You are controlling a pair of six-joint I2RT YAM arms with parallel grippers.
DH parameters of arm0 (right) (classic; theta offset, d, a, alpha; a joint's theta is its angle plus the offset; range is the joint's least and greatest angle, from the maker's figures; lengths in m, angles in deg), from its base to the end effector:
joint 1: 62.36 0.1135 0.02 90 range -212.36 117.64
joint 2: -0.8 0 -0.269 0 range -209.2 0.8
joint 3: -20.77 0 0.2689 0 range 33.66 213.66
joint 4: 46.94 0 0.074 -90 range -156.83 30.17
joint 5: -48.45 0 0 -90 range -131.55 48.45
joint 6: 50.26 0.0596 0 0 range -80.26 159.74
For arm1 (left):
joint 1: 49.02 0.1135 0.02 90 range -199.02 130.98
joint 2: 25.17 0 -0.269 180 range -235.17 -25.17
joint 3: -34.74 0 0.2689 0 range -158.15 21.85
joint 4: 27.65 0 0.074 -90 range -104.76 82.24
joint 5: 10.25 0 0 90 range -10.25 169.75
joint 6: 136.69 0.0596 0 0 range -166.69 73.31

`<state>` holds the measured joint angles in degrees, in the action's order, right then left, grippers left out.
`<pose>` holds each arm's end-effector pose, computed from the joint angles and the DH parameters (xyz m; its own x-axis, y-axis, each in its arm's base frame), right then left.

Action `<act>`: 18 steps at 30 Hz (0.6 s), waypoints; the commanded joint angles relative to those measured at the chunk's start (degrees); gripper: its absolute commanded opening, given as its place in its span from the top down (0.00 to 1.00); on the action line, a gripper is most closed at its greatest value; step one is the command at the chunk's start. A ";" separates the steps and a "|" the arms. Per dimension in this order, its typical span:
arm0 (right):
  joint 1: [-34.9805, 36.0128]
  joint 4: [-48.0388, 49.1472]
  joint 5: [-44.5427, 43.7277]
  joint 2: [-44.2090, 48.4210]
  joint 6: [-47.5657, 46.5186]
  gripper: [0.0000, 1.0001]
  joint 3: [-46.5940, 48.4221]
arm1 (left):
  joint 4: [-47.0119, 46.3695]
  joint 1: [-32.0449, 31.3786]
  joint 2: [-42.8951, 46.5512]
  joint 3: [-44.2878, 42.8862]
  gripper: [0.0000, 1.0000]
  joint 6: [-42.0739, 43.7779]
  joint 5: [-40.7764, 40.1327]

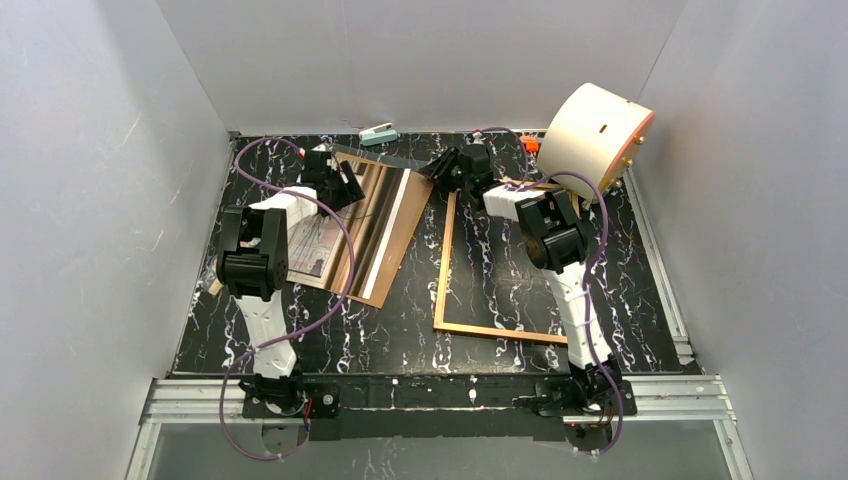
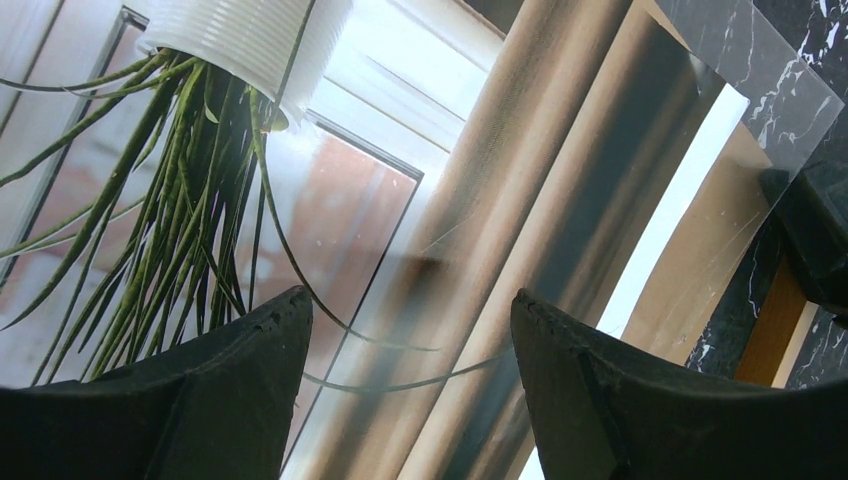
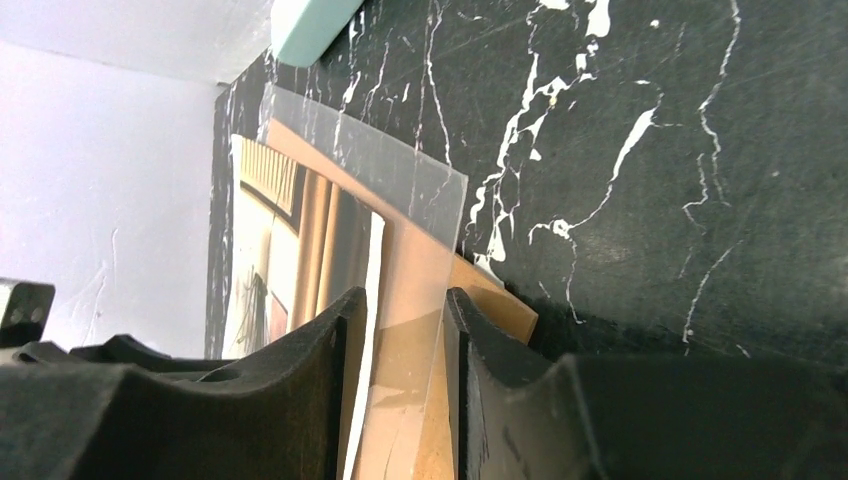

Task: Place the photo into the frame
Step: Pick up the photo frame item at the center of the board.

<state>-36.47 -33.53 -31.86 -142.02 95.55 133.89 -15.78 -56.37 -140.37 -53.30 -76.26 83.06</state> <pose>0.5312 0.2690 0.1056 -0.6181 0.6064 -0.5003 -0.1148 0.5600 0.8205 0.4731 -0.0645 0.1501 -0.6282 -0.4157 -0.6577 -0.1584 0.8959 -0.4150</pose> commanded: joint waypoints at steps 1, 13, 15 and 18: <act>0.10 3.68 5.75 0.37 0.49 0.57 -1.97 | 6.52 -0.29 -3.22 0.52 0.29 0.26 -1.19; 4.64 4.39 9.19 2.73 4.18 0.61 -7.34 | 8.08 -0.29 -3.46 -0.23 0.30 -0.54 -1.11; 5.77 4.01 8.58 3.17 4.60 0.63 -8.11 | 8.18 -0.29 -3.29 -0.07 0.30 -0.57 -1.09; 7.19 2.80 6.73 4.60 4.79 0.65 -9.60 | 8.55 -0.29 -2.74 0.00 0.30 -0.58 -1.11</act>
<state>-33.04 -27.08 -25.76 -139.75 99.36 127.20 -14.77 -56.37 -141.02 -54.42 -76.71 82.80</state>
